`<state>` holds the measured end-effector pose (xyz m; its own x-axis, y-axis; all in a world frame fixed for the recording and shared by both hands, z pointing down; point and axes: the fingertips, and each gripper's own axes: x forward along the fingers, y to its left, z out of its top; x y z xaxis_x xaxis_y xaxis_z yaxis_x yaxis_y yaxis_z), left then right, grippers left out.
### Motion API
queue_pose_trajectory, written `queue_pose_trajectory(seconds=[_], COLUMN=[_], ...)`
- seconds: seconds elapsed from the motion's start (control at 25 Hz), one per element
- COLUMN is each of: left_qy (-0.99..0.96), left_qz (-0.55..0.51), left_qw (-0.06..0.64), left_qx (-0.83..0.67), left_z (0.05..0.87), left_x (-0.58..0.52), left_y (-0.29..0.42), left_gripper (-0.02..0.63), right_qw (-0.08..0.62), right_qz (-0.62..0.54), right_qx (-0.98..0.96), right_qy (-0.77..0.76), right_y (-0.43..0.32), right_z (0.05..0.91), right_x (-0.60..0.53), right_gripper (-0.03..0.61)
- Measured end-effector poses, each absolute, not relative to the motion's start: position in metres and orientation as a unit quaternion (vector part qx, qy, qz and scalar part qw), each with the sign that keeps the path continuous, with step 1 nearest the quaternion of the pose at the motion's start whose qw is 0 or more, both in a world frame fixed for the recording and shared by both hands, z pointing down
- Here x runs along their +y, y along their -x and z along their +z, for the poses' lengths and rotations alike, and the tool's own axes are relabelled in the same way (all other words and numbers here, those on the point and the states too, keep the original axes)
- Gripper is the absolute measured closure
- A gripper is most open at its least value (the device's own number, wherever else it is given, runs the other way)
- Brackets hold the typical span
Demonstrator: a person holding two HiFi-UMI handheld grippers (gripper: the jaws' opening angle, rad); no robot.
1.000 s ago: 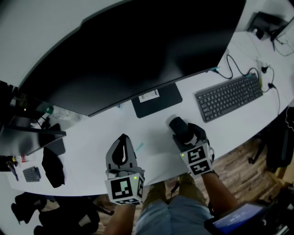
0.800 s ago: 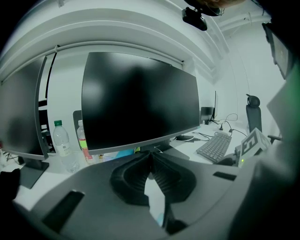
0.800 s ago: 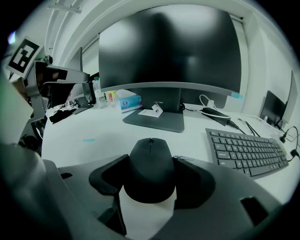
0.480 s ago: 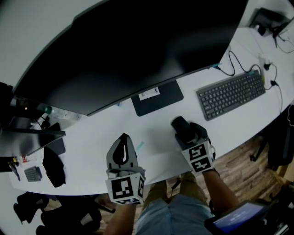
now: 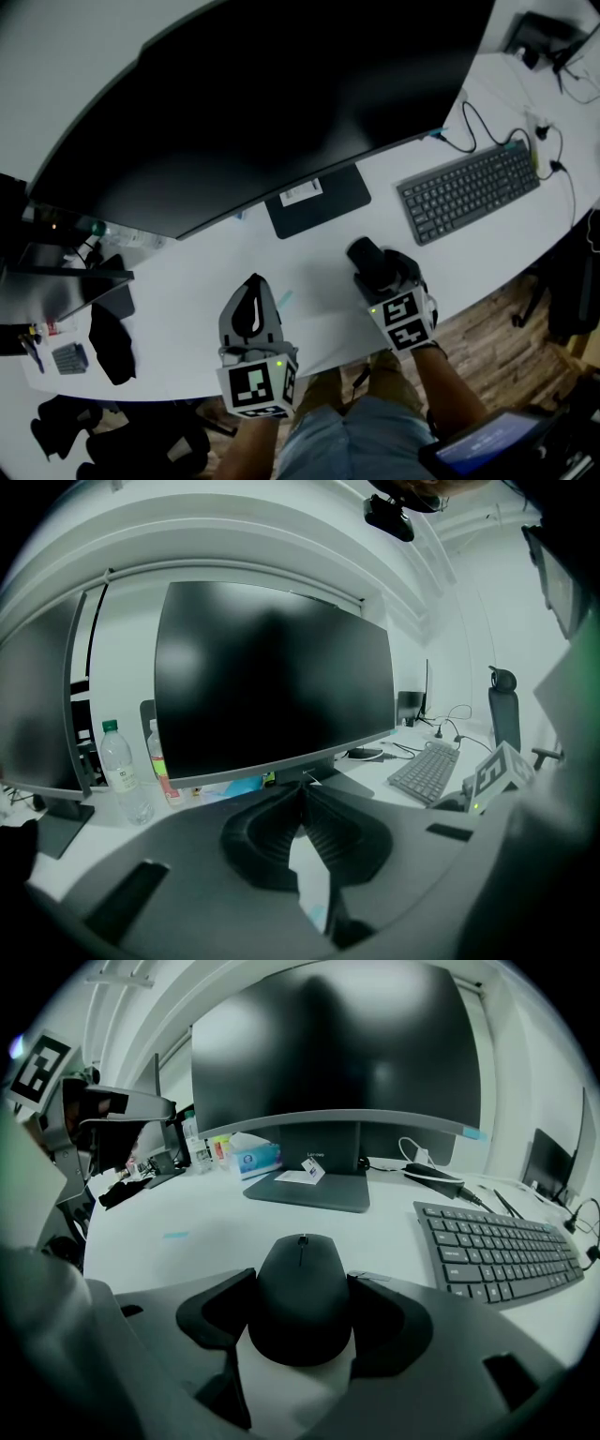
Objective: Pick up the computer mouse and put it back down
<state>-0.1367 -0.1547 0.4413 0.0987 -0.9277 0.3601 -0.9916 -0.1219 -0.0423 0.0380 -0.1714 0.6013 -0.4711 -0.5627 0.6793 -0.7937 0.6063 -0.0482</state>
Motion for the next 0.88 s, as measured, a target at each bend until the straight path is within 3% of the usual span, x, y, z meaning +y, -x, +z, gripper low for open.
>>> queue_pose_trajectory(seconds=[0.12, 0.56, 0.88], left_qy=[-0.734, -0.743, -0.739], left_qz=[0.152, 0.112, 0.048], left_qw=[0.105, 0.076, 0.011], left_qx=[-0.654, -0.656, -0.672], left_z=[0.434, 0.39, 0.322], left_x=[-0.155, -0.146, -0.138], left_y=[0.134, 0.119, 0.127], left_gripper=[0.606, 0.606, 0.606], right_qw=[0.31, 0.241, 0.125], right_qz=[0.184, 0.131, 0.032], right_qx=[-0.841, -0.867, -0.901], right_qy=[-0.403, -0.417, -0.414], right_y=[-0.037, -0.026, 0.001], right_z=[0.599, 0.513, 0.374], right_x=[-0.171, -0.175, -0.177], right_gripper=[0.235, 0.241, 0.341])
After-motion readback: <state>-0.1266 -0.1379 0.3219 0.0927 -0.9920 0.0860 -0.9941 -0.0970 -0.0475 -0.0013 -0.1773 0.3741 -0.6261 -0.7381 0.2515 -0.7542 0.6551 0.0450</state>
